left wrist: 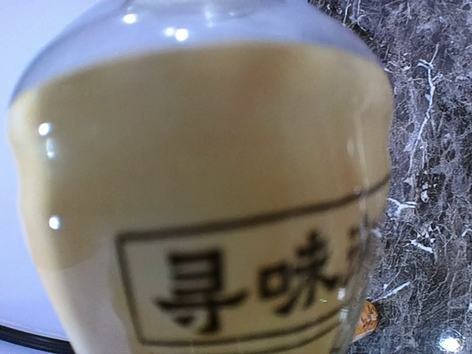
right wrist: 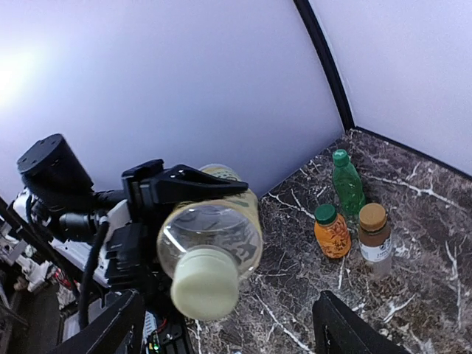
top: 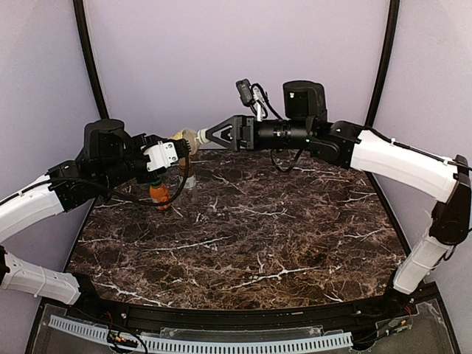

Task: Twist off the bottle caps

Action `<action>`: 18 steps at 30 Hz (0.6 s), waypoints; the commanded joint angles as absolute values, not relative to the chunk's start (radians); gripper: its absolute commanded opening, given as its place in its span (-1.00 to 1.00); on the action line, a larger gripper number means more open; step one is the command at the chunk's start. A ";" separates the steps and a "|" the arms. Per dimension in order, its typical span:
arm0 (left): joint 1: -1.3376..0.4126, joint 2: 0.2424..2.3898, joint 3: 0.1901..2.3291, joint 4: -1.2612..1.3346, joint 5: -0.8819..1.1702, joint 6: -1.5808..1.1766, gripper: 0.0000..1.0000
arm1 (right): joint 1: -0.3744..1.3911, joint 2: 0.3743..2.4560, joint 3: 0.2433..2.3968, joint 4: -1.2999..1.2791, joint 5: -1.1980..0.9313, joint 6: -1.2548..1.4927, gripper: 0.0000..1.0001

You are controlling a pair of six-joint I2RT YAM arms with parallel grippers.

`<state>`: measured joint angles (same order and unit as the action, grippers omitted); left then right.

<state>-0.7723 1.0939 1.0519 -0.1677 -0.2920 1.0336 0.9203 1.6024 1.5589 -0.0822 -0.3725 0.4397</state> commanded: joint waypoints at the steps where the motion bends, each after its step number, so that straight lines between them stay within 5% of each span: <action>1: -0.775 1.091 1.035 -0.065 -0.366 1.088 -0.41 | 0.913 1.663 1.623 -0.019 -0.387 0.663 0.52; 11: -0.776 1.096 1.030 -0.071 -0.359 1.094 -0.40 | 0.914 1.714 1.654 0.047 -0.452 0.676 0.26; 15: -0.776 1.097 1.031 -0.071 -0.357 1.095 -0.40 | 0.912 1.727 1.664 0.048 -0.458 0.675 -0.21; 18: -0.777 1.097 1.030 -0.071 -0.359 1.095 -0.40 | 0.913 1.738 1.673 0.043 -0.471 0.678 -0.23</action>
